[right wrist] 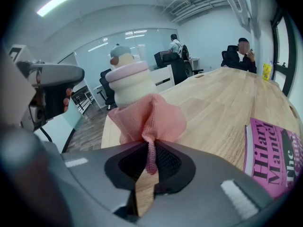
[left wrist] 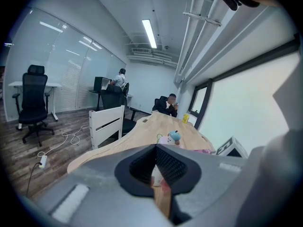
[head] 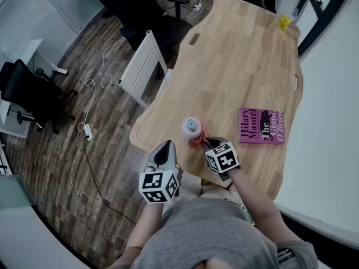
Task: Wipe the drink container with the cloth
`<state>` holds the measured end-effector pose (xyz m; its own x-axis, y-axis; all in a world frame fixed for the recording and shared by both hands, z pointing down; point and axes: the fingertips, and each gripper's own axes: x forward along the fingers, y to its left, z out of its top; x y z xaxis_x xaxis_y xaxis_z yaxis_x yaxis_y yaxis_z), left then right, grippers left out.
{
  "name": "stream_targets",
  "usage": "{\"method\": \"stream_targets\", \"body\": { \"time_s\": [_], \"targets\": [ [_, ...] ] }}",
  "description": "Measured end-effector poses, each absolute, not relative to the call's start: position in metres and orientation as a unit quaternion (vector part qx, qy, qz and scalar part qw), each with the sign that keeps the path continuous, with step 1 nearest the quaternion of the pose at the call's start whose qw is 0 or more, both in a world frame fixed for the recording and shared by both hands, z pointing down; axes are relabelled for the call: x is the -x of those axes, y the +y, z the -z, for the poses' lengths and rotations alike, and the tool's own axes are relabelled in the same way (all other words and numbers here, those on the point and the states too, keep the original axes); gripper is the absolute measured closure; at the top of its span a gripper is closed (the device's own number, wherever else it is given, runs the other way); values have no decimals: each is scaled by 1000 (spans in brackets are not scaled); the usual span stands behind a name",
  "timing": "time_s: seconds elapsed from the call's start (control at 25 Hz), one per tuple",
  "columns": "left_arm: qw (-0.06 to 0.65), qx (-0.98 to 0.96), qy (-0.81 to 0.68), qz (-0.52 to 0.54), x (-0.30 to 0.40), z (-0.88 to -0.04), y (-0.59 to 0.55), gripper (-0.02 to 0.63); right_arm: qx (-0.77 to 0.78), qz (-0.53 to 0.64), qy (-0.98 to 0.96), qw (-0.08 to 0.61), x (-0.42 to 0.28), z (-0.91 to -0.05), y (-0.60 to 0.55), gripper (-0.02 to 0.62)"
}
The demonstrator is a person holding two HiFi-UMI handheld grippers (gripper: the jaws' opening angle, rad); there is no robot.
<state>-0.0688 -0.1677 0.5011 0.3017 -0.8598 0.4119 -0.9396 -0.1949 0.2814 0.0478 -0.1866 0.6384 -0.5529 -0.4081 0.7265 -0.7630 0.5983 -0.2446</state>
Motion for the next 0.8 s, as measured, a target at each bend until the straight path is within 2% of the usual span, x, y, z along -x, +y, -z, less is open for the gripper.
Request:
{"method": "stream_targets", "body": {
  "time_s": [0.48, 0.8],
  "targets": [
    [246, -768, -585, -88, 71, -504, -165, 606, -341, -286, -818, 363, -46, -676, -185, 564],
    [244, -765, -589, -88, 75, -504, -162, 606, -339, -289, -815, 371, -45, -683, -185, 563]
  ]
}}
